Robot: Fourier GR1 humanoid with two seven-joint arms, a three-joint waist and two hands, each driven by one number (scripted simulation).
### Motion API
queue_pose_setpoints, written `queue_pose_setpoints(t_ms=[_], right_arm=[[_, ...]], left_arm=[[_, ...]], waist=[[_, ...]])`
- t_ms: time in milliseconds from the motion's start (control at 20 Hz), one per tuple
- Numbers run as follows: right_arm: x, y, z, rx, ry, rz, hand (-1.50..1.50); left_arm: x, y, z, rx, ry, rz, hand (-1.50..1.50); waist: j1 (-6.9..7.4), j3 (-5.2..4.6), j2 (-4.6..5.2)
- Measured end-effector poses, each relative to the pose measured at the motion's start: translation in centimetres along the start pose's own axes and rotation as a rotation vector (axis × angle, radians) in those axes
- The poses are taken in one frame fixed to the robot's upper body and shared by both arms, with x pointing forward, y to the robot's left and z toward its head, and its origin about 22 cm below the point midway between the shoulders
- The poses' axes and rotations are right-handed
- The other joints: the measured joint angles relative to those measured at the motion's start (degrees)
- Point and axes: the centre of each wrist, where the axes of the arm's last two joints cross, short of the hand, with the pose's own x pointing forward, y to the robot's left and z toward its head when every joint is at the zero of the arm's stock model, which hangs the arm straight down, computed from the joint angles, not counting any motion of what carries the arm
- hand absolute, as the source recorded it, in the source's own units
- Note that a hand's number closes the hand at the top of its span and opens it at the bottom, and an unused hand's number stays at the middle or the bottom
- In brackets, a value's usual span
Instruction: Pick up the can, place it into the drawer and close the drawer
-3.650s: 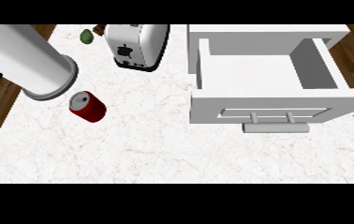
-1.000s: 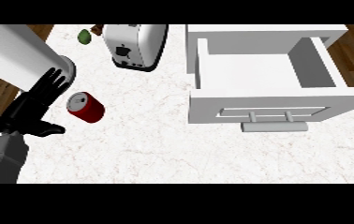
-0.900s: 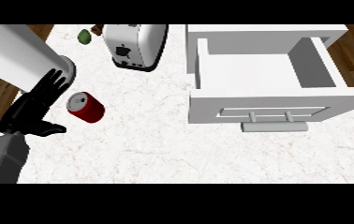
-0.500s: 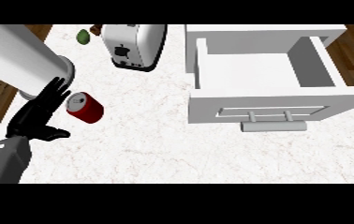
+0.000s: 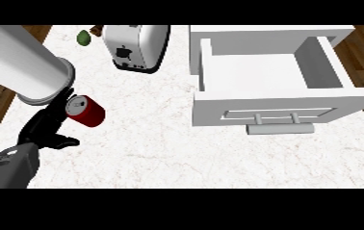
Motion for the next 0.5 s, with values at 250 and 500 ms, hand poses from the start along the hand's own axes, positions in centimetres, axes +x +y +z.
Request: queue_pose_setpoints(t_ms=[250,500], right_arm=[[0.0,0.4,0.7,0.0,0.006,-0.006,-1.5],[0.1,0.5,1.0,-0.002,0.008,-0.007,-1.5]], left_arm=[[-1.2,-1.1,-0.3,-0.003,0.023,0.021,-1.5],[-1.1,-1.8,-1.2,-0.001,0.02,0.064,-1.5]], waist=[[-0.14,-0.01,0.01],[-0.16,-0.01,0.04]])
